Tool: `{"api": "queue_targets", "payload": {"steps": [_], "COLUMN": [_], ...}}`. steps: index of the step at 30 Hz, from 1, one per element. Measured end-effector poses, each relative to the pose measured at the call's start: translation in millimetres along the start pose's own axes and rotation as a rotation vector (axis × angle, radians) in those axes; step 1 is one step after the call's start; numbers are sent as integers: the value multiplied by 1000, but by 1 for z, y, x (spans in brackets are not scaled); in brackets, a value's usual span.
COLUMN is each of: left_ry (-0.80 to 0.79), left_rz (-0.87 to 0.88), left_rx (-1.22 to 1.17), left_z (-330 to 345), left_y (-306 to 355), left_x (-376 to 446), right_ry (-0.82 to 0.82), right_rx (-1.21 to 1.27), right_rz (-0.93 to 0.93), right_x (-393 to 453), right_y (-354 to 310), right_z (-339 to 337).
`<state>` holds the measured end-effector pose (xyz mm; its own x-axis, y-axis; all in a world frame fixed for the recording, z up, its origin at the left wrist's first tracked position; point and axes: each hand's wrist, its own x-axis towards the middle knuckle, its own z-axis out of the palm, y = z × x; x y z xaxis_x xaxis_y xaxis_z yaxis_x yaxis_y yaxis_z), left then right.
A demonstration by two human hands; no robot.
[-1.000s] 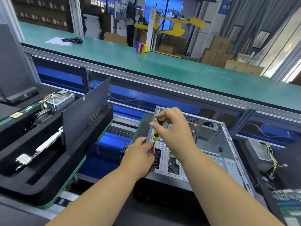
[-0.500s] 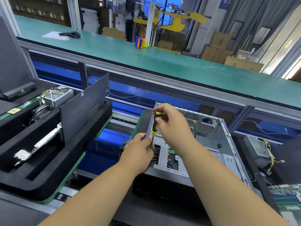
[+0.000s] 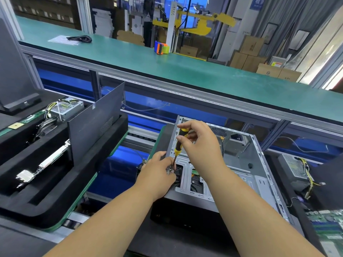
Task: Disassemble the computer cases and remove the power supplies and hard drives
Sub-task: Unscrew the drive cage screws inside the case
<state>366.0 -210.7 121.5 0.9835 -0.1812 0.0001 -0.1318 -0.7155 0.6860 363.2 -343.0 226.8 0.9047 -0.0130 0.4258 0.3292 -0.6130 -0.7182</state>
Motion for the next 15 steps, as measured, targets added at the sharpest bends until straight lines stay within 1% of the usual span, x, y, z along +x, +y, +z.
{"api": "queue_targets", "payload": {"steps": [5,8,12,15], "left_ry": [0,-3,-15,-15], "left_rz": [2,-3,-24,-27], "left_rx": [15,15,19,16], "left_z": [0,0,-2,-2], "left_y": [0,1,2,2], "left_x": [0,0,0,0], "right_ry": [-93,-145,-86,-37], "right_rx": [15,63,10,43], "right_rz": [49,37,-35,-6], "right_x": [3,2,2,4], "right_y": [-1,-2,-2,-2], "right_z": [-4,-4,-1,0]}}
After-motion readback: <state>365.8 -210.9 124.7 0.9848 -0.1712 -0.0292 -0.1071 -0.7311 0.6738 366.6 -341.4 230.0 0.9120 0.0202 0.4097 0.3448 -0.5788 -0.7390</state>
